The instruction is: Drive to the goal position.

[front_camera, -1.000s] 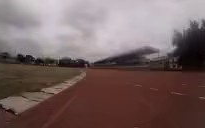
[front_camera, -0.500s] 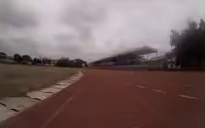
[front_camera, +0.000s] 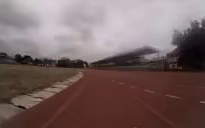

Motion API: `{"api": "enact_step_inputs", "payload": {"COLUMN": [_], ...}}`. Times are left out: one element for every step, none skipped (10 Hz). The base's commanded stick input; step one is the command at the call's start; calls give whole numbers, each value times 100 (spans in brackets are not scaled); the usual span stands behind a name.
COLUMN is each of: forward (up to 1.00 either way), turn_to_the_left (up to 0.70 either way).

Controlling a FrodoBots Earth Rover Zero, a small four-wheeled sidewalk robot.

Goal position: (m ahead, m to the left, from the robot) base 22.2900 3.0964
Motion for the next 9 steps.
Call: {"api": "enact_step_inputs", "payload": {"forward": [100,100,100,100,100,100,100,100,100], "turn_to_the_left": [0,0,0,0,0,0,0,0,0]}}
